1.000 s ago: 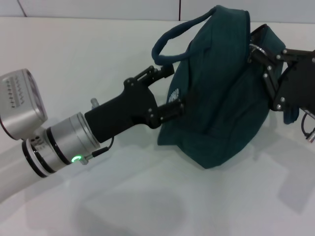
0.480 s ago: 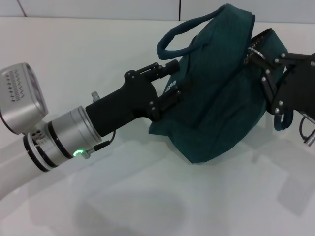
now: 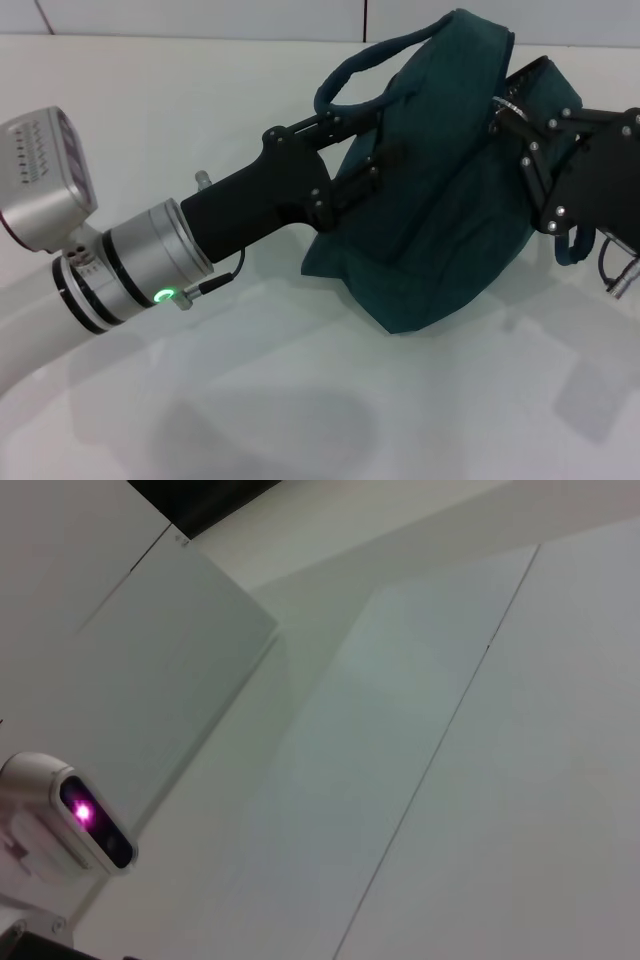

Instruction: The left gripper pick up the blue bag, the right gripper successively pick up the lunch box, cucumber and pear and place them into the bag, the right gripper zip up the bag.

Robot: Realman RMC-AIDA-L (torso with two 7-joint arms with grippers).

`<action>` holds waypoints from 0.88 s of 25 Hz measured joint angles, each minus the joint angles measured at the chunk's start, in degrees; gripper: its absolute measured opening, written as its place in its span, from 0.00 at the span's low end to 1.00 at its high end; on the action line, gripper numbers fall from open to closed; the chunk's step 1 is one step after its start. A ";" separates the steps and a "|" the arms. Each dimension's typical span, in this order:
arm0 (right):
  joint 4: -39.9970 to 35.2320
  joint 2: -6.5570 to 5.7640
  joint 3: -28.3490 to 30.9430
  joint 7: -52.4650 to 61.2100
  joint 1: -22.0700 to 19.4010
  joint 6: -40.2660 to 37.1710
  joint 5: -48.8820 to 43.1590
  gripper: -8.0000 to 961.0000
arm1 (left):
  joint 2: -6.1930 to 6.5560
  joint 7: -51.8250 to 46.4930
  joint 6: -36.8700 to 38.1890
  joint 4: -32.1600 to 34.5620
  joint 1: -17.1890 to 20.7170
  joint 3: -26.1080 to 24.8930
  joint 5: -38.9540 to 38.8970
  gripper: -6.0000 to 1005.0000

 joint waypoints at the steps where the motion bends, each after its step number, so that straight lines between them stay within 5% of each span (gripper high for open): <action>1: -0.16 0.00 0.00 0.00 0.00 0.05 0.00 0.02 | 0.01 0.06 -0.19 0.00 -0.05 0.00 0.00 0.47; 17: -1.18 0.00 0.29 -0.13 -0.09 0.21 0.00 0.02 | 0.00 1.19 -3.43 -0.65 -0.85 0.18 -2.07 0.44; 22: -1.34 0.00 0.30 -0.13 -0.09 0.69 0.01 0.02 | 0.01 4.11 -3.17 -0.21 -0.63 1.83 -2.04 0.33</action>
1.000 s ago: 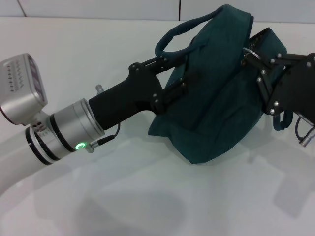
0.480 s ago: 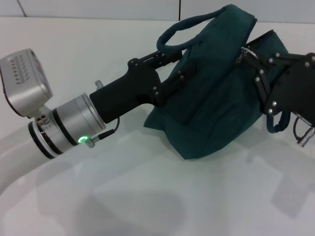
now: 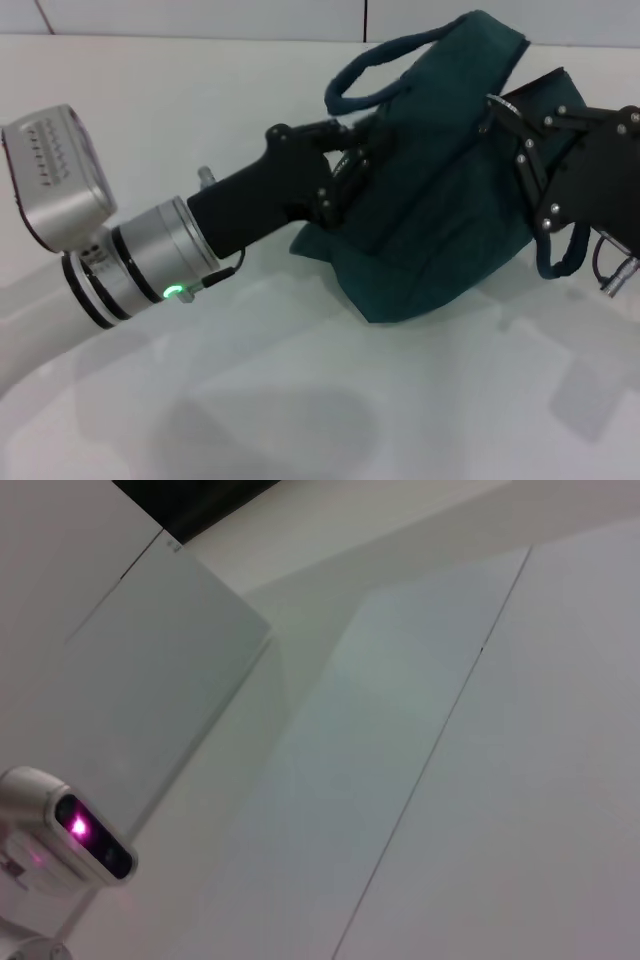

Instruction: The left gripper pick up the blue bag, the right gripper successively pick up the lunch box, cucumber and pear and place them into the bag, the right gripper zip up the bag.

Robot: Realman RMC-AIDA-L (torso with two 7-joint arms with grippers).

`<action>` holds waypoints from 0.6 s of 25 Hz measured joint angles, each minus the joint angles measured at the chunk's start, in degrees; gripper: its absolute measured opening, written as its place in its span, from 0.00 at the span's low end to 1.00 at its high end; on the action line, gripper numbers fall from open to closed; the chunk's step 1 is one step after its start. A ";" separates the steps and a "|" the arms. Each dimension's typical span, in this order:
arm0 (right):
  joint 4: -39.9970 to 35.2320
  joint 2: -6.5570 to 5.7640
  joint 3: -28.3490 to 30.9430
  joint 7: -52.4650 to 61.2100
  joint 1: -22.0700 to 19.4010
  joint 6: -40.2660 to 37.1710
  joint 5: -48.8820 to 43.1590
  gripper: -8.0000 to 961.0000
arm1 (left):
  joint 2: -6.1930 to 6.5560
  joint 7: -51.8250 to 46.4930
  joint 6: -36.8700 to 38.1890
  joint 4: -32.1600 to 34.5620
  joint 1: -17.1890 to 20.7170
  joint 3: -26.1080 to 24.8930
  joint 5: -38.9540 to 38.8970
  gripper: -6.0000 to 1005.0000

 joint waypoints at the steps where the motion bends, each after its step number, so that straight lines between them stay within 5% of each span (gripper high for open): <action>1: -0.06 0.00 0.05 0.03 0.02 0.26 0.00 0.02 | 0.00 0.69 0.10 0.04 -0.12 0.74 -0.05 0.30; 11: -1.57 -0.01 0.03 0.97 0.09 1.93 0.01 0.02 | 0.00 3.33 0.18 0.32 -0.89 2.72 -0.88 0.07; 15: -2.18 -0.09 0.15 4.23 0.26 2.45 0.16 0.02 | 0.05 5.64 -0.14 0.29 -0.21 2.70 -2.54 0.06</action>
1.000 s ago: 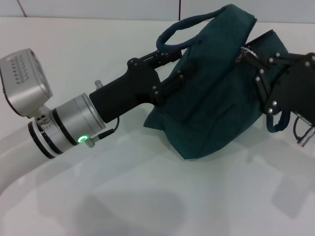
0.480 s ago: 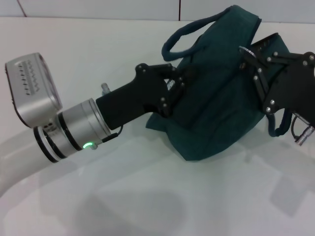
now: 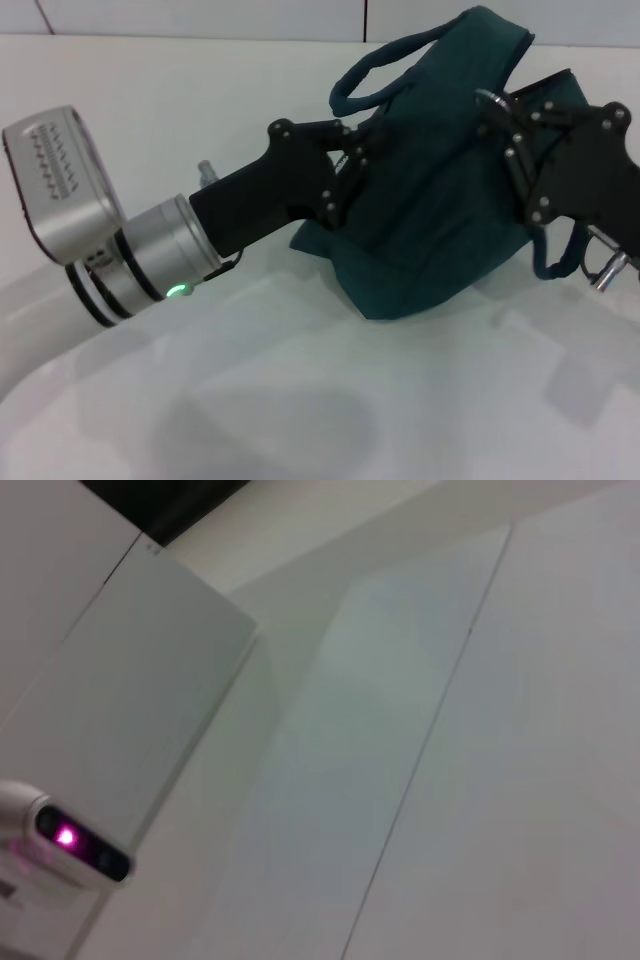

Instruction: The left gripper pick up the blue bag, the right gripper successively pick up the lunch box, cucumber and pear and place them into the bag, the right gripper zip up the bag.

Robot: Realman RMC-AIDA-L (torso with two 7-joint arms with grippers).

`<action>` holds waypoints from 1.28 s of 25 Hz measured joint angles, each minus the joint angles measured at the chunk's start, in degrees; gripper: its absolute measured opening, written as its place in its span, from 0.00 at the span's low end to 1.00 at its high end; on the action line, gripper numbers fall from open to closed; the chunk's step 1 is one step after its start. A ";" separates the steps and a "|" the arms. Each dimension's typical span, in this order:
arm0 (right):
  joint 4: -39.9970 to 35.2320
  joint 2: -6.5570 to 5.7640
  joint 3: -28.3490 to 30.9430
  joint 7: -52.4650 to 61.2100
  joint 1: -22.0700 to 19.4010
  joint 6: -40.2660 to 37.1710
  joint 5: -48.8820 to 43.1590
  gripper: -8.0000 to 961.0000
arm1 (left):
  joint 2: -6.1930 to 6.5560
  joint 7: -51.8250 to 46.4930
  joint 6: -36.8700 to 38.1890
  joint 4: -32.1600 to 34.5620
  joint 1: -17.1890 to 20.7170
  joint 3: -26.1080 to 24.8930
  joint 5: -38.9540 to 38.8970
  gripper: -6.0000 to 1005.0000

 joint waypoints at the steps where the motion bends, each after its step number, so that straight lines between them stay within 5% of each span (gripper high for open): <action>1: 0.14 -0.04 0.32 1.36 -0.03 0.06 0.16 0.02 | 0.03 1.27 -0.22 -0.13 0.32 -0.08 -0.05 0.05; 13: 0.80 -0.43 7.19 12.61 -0.78 3.56 0.36 0.02 | 0.57 7.20 -0.62 -0.52 3.16 0.10 0.21 0.05; 32: 0.76 -0.47 9.01 15.15 -0.76 3.57 0.12 0.02 | 0.33 12.84 0.78 -0.24 4.59 -0.04 2.30 0.02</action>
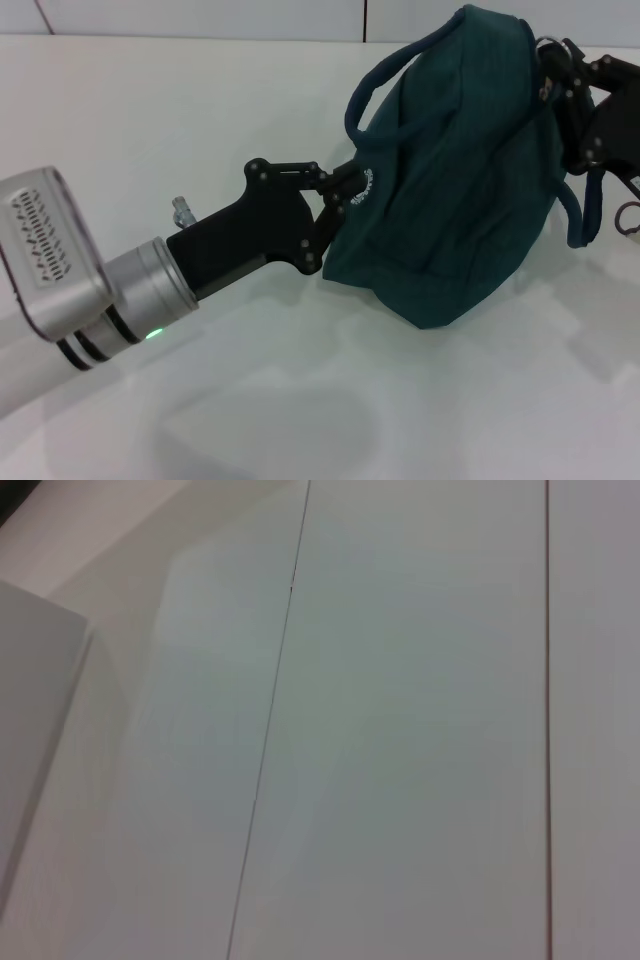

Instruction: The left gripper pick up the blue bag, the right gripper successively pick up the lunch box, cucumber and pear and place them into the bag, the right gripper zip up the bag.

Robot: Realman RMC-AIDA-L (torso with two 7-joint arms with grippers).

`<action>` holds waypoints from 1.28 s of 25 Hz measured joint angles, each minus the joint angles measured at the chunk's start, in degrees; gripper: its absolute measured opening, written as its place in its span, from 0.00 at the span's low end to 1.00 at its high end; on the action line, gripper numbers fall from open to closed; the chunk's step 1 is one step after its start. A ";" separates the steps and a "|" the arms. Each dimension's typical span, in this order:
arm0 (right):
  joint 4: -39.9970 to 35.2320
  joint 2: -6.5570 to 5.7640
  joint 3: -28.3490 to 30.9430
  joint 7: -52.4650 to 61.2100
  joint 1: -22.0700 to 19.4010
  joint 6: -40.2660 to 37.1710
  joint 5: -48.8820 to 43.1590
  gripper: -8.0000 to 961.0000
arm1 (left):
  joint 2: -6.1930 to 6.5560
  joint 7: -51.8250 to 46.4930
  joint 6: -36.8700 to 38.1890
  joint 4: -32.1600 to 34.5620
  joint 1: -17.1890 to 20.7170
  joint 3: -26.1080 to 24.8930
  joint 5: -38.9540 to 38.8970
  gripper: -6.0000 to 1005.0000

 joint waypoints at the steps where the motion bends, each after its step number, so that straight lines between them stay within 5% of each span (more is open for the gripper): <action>1: -0.08 0.01 -0.08 0.01 0.03 0.00 -0.01 0.02 | -0.07 0.39 0.61 -0.04 0.21 -0.01 -0.13 0.03; 9: -0.53 0.12 -0.42 0.01 0.49 0.00 -0.22 0.02 | -0.39 -4.16 4.26 0.02 0.88 1.67 -1.60 0.26; 18: -0.59 0.23 -0.49 -0.22 1.19 0.00 -1.16 0.02 | -0.39 -16.55 -1.12 0.05 -4.50 2.12 -2.10 0.44; 29: -0.68 0.39 -0.49 -0.27 0.74 0.00 -1.78 0.02 | -0.38 -17.71 -3.89 0.09 -5.61 2.27 -3.68 0.88; 32: -0.74 0.39 -0.54 -0.29 0.77 0.00 -2.07 0.02 | -0.38 -17.70 -3.91 0.11 -5.59 2.30 -3.76 0.88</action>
